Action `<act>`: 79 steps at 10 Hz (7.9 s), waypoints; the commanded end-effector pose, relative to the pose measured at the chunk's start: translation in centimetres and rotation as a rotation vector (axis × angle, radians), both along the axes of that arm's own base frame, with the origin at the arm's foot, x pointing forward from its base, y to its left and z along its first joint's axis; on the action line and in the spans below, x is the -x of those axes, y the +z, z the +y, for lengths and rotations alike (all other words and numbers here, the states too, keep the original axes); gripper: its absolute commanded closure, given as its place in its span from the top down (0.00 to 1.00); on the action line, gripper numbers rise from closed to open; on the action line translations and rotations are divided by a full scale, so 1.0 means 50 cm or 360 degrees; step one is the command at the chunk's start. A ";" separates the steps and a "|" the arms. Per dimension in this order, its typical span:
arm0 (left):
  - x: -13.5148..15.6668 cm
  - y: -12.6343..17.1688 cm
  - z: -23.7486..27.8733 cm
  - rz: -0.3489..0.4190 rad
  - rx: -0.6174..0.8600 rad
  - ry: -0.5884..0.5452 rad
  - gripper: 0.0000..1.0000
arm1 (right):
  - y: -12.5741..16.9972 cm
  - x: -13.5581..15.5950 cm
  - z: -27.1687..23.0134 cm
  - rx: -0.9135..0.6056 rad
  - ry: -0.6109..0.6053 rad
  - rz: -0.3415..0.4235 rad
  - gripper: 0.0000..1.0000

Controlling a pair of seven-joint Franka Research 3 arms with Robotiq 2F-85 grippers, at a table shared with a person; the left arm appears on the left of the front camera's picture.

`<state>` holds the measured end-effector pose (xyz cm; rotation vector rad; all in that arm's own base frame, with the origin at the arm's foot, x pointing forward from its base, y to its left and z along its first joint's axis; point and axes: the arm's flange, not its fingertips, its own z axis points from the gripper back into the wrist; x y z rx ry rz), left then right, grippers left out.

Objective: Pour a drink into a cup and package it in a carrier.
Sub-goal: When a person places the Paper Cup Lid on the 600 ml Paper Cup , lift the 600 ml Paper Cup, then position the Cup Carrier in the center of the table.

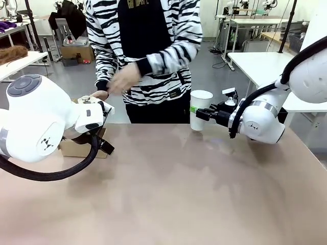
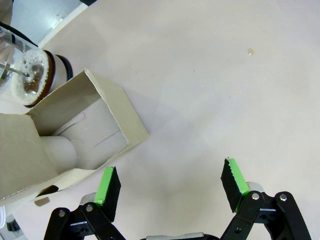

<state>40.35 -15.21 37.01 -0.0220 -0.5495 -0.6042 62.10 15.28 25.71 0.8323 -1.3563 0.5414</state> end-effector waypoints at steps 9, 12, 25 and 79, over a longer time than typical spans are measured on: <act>0.000 0.001 0.001 0.0000 0.0004 -0.0001 1.00 | 0.006 0.000 0.004 -0.0005 -0.0009 0.0002 0.80; 0.000 0.001 0.001 0.0000 0.0004 -0.0001 1.00 | 0.006 0.000 0.004 -0.0005 -0.0009 0.0002 0.80; 0.000 0.001 0.001 0.0000 0.0004 -0.0001 1.00 | 0.006 0.000 0.004 -0.0005 -0.0009 0.0002 0.80; 0.009 0.260 0.020 0.0231 0.0160 0.0137 1.00 | 0.607 0.309 -0.125 0.0072 0.0019 -0.0021 0.80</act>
